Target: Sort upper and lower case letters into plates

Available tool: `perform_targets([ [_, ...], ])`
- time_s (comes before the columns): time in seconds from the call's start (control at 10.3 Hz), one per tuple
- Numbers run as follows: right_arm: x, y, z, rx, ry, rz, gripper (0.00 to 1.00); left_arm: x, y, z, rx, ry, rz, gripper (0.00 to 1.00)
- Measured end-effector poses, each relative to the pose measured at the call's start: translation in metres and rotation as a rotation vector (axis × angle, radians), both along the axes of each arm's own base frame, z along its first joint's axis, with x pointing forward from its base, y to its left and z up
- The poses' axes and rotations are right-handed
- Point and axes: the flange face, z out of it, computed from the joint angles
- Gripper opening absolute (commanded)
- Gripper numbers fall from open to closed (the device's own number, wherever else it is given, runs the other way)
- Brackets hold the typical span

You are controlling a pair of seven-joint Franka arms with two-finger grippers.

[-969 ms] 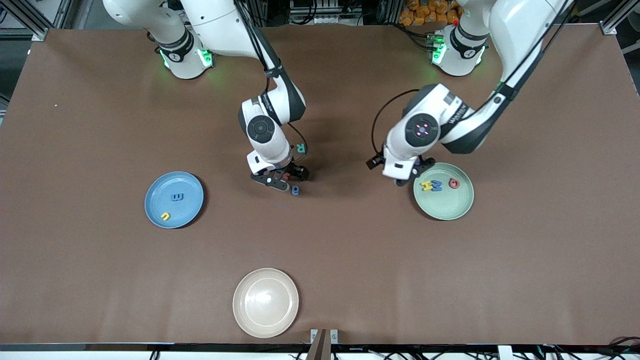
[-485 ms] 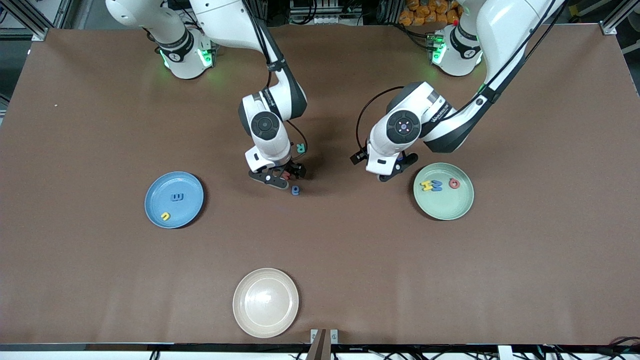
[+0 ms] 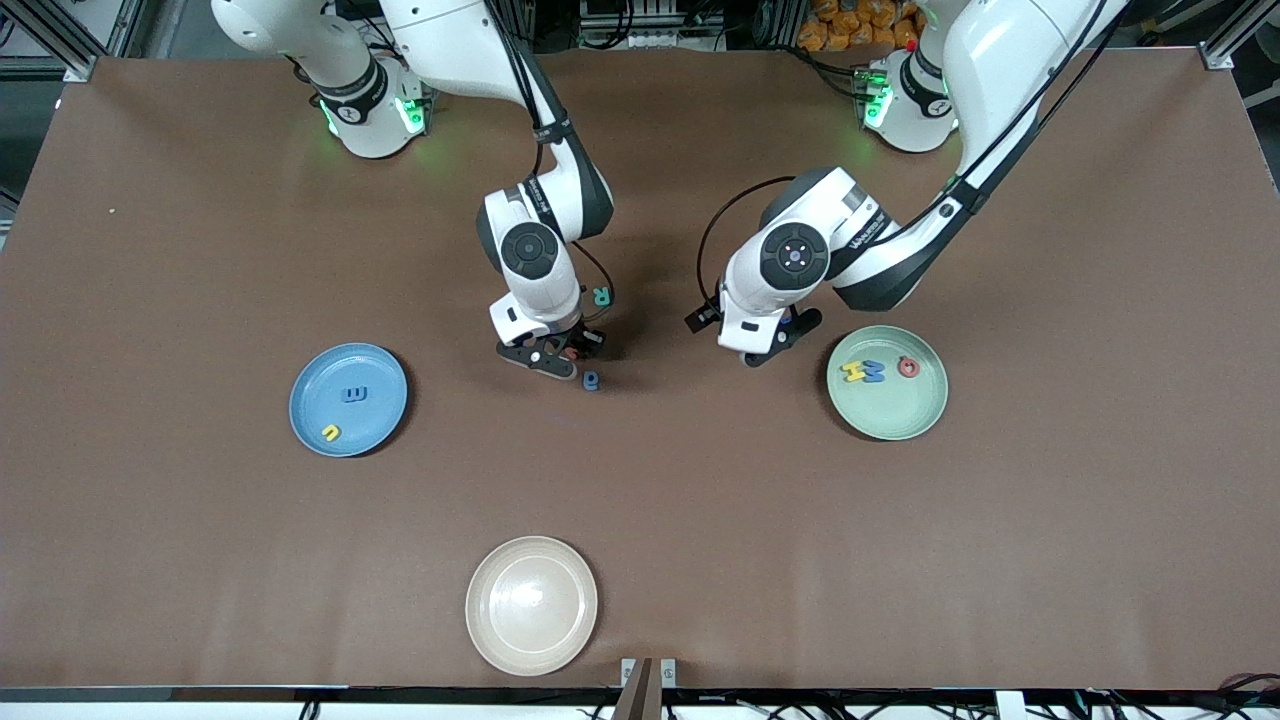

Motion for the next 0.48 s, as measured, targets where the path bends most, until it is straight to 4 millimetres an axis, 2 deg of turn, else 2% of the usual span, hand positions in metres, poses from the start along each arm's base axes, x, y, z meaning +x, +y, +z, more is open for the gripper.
perform_targets([
  [0.48,0.0,0.0,0.001,0.0,-0.004,0.023,0.0,-0.007,-0.04,-0.007,-0.004,0.025,0.084,1.0],
])
